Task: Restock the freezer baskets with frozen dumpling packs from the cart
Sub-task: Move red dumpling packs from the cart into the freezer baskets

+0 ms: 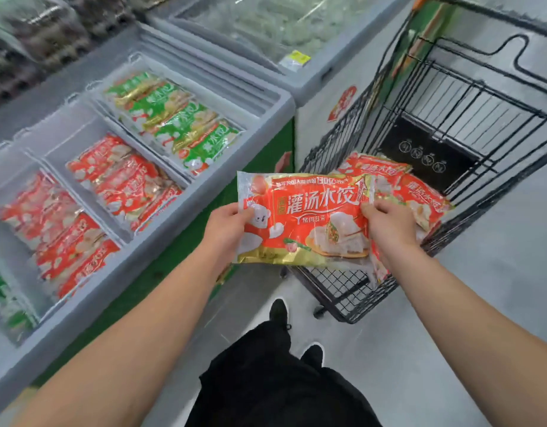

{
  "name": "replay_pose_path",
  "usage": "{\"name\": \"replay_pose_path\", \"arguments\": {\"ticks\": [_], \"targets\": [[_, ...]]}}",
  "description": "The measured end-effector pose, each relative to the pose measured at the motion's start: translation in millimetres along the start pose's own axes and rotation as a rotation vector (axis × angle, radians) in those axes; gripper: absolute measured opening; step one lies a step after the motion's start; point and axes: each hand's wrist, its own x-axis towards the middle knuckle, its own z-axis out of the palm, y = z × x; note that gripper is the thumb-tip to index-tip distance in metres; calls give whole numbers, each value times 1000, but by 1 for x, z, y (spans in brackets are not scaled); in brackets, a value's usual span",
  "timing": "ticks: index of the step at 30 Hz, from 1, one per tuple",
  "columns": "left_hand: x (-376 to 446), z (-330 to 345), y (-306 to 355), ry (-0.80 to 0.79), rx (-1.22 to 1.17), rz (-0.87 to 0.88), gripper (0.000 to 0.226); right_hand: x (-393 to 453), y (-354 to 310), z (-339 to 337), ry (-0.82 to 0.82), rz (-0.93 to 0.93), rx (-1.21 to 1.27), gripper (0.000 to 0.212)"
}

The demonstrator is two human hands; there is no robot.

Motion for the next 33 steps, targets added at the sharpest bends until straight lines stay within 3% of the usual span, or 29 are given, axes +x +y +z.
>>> {"name": "replay_pose_path", "arguments": {"ticks": [11,16,22,33], "targets": [[-68,-180,-71,363,-225,-27,17,-97,-63,151,-395,-194,-169,23],[-79,-255,-98,445,-268,1,19,-143,-78,229,-462,-218,-183,27],[-56,-344,-130,479,-338,-42,11,-182,-93,324,-480,-242,-242,23],[15,-424,-140,475,-454,-139,9,-176,-128,441,-537,-320,-412,25]]}}
